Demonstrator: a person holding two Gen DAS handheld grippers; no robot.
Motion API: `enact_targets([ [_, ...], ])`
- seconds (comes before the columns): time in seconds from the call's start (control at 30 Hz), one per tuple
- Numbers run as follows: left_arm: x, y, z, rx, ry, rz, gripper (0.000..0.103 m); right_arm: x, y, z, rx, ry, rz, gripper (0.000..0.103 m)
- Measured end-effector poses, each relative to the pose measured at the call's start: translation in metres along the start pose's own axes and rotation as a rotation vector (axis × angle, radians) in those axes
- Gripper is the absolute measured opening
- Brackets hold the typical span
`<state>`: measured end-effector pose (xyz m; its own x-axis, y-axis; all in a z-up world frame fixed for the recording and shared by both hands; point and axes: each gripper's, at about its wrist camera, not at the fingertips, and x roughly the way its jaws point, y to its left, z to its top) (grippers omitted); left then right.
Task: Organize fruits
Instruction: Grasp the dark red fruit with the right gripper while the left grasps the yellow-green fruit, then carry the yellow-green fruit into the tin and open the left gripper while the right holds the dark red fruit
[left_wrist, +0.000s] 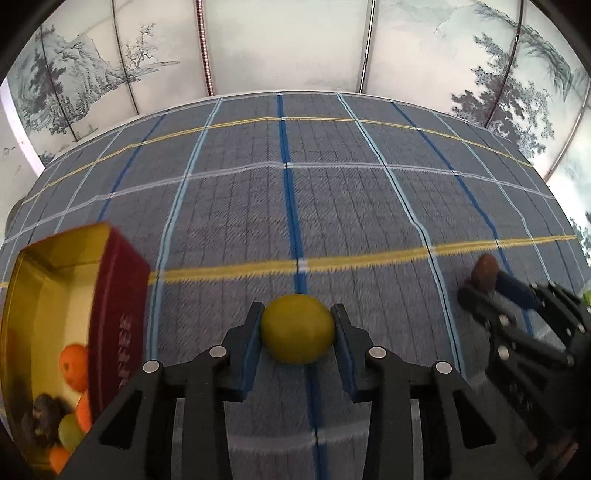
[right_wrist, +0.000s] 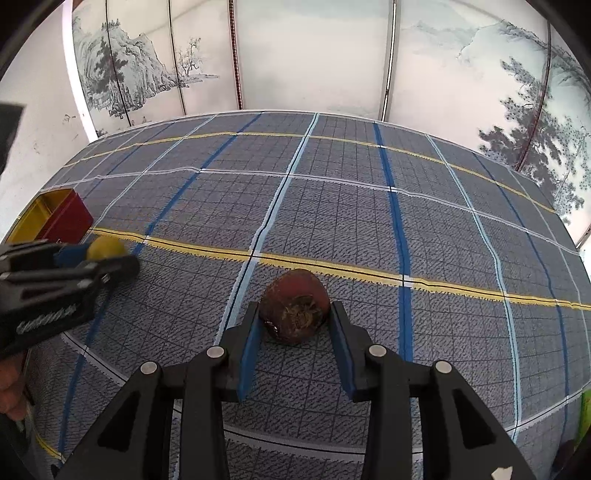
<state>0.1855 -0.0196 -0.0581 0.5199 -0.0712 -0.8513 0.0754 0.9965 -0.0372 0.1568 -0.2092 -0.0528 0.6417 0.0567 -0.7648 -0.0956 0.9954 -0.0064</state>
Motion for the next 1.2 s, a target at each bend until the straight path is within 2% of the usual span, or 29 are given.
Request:
enact_targets([
  [0.37, -0.053, 0.014, -0.032, -0.022, -0.025, -0.016, 0.037, 0.000, 0.000, 0.000, -0.004, 0.001, -0.005, 0.035],
  [0.7, -0.103, 0.038, -0.048, -0.009, -0.100, 0.014, 0.037, 0.000, 0.001, 0.000, -0.006, 0.001, -0.008, 0.035],
  [0.87, -0.121, 0.070, -0.059, -0.052, -0.110, 0.031, 0.037, 0.000, 0.001, 0.000, -0.007, 0.001, -0.010, 0.035],
  [1.2, -0.124, 0.146, -0.075, -0.147, -0.077, 0.136, 0.037, 0.000, 0.001, 0.000, -0.007, 0.001, -0.010, 0.035],
])
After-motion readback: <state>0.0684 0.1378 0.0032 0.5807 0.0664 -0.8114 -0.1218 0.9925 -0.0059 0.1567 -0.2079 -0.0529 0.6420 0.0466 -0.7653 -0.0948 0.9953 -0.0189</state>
